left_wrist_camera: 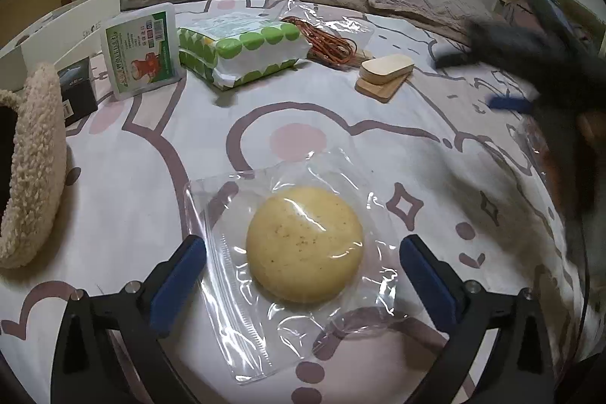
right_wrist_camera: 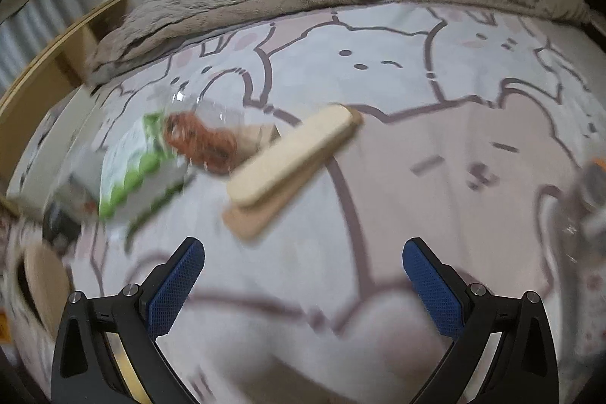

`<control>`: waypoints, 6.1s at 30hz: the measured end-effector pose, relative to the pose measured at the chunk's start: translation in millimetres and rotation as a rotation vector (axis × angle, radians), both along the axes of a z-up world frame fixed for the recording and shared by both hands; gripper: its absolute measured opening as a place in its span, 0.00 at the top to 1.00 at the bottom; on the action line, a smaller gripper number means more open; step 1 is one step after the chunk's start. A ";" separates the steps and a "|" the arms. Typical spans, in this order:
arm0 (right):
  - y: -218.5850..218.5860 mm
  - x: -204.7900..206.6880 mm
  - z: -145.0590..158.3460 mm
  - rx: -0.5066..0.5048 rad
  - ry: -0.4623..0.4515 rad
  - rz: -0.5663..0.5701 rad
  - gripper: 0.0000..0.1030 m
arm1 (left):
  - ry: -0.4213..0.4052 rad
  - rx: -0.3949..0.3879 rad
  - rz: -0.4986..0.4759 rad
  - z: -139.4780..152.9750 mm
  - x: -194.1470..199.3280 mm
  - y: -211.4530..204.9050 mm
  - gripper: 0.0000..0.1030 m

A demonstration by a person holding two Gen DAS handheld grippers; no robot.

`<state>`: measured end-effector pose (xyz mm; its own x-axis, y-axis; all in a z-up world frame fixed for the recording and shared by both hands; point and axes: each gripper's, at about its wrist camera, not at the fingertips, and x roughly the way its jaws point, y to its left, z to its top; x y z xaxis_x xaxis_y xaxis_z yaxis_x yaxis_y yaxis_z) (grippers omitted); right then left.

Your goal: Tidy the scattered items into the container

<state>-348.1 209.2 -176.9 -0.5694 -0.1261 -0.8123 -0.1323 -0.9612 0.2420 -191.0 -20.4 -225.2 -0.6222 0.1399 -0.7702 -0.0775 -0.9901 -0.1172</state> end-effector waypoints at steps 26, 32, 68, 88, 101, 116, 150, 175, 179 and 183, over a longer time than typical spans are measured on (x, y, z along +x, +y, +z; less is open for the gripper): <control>-7.5 -37.1 -29.8 0.102 -0.033 0.115 0.63 | -0.004 0.075 0.003 -2.1 -1.9 -8.8 0.00; -9.5 14.8 -36.0 0.153 -0.046 0.249 0.67 | -0.009 0.107 0.005 -3.2 -3.1 -14.0 0.00; -31.7 209.6 -27.0 0.230 0.127 0.227 0.07 | -0.004 0.075 0.017 -4.8 -2.8 -12.0 0.00; -53.6 162.7 -45.0 0.256 0.089 0.311 0.54 | -0.033 -0.050 0.035 -12.5 -12.6 4.8 0.00; -24.0 168.3 -31.0 0.087 0.129 0.267 0.65 | 0.012 0.069 0.016 1.4 -5.6 -5.8 0.16; 5.9 188.3 -7.0 -0.049 0.197 0.228 0.65 | 0.082 0.085 0.000 21.8 16.9 -10.9 0.42; 62.8 298.4 60.4 -0.302 0.382 0.202 0.65 | 0.167 0.205 -0.092 66.4 121.8 13.8 0.78; 87.3 330.4 97.8 -0.322 0.476 0.180 0.65 | 0.017 0.241 -0.098 33.5 119.9 38.2 0.07; 89.5 331.6 98.2 -0.326 0.478 0.181 0.65 | -0.003 0.163 -0.108 31.8 108.1 55.4 0.02; 92.0 332.2 97.3 -0.333 0.475 0.179 0.65 | -0.043 0.082 -0.176 22.7 99.1 81.0 0.00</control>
<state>-15.9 301.3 -79.6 -0.8066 -0.4570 -0.3750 0.2206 -0.8212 0.5263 -91.9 60.6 -202.6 -0.5498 0.3069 -0.7769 -0.2418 -0.9487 -0.2037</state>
